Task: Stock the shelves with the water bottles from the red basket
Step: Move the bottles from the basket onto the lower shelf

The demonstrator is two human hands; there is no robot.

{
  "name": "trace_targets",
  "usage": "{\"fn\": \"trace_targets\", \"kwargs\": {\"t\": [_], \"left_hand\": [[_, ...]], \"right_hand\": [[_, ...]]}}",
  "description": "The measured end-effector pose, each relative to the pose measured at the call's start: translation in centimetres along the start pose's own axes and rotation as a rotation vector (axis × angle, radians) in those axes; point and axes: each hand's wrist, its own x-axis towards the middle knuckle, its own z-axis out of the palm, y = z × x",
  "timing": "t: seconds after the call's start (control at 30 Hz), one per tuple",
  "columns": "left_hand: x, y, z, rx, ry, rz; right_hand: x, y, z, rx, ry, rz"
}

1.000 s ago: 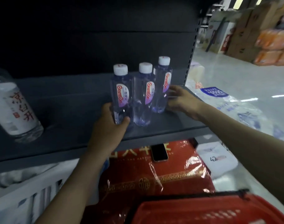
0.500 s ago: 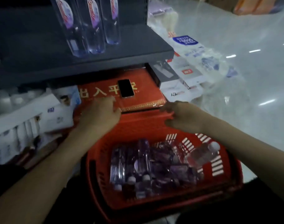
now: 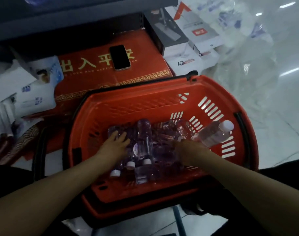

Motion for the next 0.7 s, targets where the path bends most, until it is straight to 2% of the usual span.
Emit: {"fn": "trace_targets", "kwargs": {"t": [0.1,0.2,0.27,0.33,0.4,0.47,0.57,0.7], "left_hand": [[0.5,-0.5,-0.1,-0.057,0.059,0.056],[0.8,-1.0,-1.1,-0.312,0.206,-0.012],[1.1,-1.5,-2.2,-0.604,0.294,-0.104],[1.0,-2.1,-3.4,-1.075,0.350,-0.170],[1.1,-2.3,-3.8,-1.599,0.319,-0.095],[0.9,-2.1,-4.0,-1.924,0.223,-0.009],[0.7,-1.1,-4.2,-2.127,0.115,0.059],[-0.4,0.0,-5.1,-2.284,0.130,0.278]], "right_hand": [[1.0,0.5,0.5,0.074,-0.034,0.017],[1.2,0.3,-1.1,0.097,-0.082,-0.007],[1.0,0.6,-2.7,0.145,-0.104,-0.014],[0.2,0.6,-4.4,0.201,-0.101,-0.036],[-0.5,0.4,-5.4,0.106,0.010,-0.140],[-1.3,-0.1,-6.2,0.107,0.111,-0.254],[-3.1,-1.0,-8.2,0.361,0.165,-0.331],[-4.5,-1.0,-9.4,0.736,0.325,-0.354]]}}
